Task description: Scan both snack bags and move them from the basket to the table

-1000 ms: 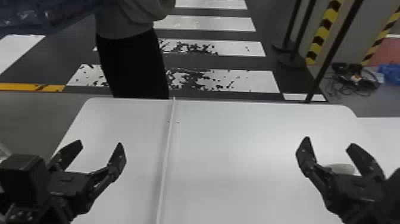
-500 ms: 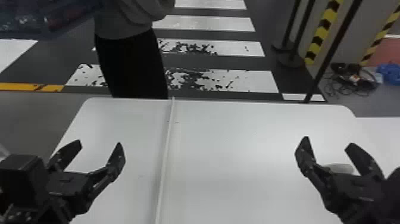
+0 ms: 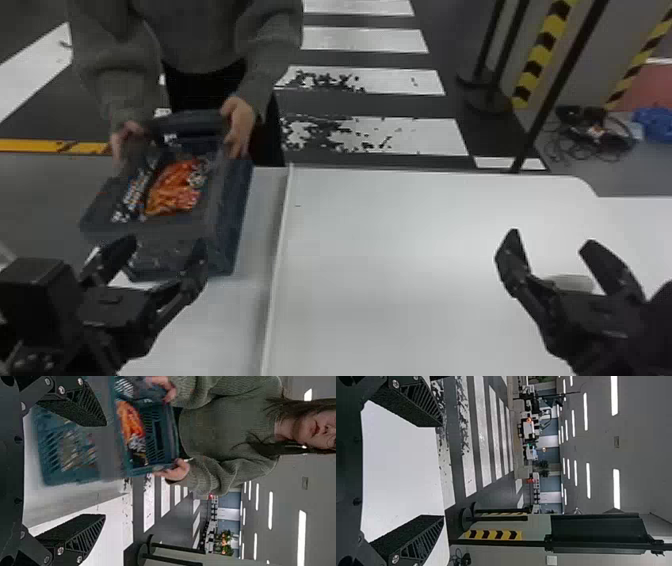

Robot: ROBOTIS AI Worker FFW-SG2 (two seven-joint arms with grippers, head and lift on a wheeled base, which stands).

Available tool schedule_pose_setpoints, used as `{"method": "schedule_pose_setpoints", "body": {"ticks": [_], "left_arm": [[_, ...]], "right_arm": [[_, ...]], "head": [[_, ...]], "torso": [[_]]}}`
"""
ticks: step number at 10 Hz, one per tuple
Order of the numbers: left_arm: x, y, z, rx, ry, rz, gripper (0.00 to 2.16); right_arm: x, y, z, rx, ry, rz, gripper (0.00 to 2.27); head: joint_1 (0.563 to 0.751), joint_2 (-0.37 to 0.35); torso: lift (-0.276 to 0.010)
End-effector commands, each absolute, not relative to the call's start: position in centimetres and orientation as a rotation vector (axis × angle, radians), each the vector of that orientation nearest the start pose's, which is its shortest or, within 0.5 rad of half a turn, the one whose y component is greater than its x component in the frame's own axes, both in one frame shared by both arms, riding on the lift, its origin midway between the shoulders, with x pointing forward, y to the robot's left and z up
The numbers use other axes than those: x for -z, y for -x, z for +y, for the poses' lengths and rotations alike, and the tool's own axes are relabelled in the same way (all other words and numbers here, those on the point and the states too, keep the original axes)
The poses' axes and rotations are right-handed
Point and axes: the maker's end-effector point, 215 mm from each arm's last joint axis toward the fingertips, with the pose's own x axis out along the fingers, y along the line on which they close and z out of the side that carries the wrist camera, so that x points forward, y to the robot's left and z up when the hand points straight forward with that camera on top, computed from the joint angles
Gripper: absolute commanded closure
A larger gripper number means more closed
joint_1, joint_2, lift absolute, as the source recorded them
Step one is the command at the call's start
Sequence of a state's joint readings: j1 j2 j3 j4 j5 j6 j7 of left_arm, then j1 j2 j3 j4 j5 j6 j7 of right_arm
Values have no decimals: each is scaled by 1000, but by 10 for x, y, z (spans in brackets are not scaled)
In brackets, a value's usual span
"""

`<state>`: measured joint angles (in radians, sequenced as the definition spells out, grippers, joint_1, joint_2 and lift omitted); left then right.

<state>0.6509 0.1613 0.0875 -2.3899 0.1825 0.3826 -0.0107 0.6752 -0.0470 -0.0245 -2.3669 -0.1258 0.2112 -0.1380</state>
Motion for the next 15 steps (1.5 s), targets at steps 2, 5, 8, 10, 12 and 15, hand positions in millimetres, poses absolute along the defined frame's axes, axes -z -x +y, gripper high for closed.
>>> {"method": "schedule_pose_setpoints", "body": {"ticks": [2, 5, 8, 10, 12, 15], "left_arm": [[322, -405, 251, 71, -6, 215, 191], [320, -405, 252, 70, -7, 211, 191], [314, -421, 258, 73, -19, 191, 167], [309, -446, 265, 82, -12, 182, 167], [322, -478, 275, 72, 24, 228, 191], [342, -518, 284, 57, 42, 292, 181]], "right_arm": [[299, -401, -260, 108, -66, 94, 107], [299, -400, -260, 108, -66, 95, 107], [300, -400, -258, 107, -67, 97, 107], [302, -399, -258, 110, -60, 102, 107], [308, -397, -258, 116, -45, 120, 107], [317, -396, -260, 119, -24, 141, 107]], "head": [[695, -12], [695, -12], [695, -10], [695, -2], [695, 9], [695, 29]], "torso": [[-98], [-98], [-98], [-98], [-98], [-98]]}}
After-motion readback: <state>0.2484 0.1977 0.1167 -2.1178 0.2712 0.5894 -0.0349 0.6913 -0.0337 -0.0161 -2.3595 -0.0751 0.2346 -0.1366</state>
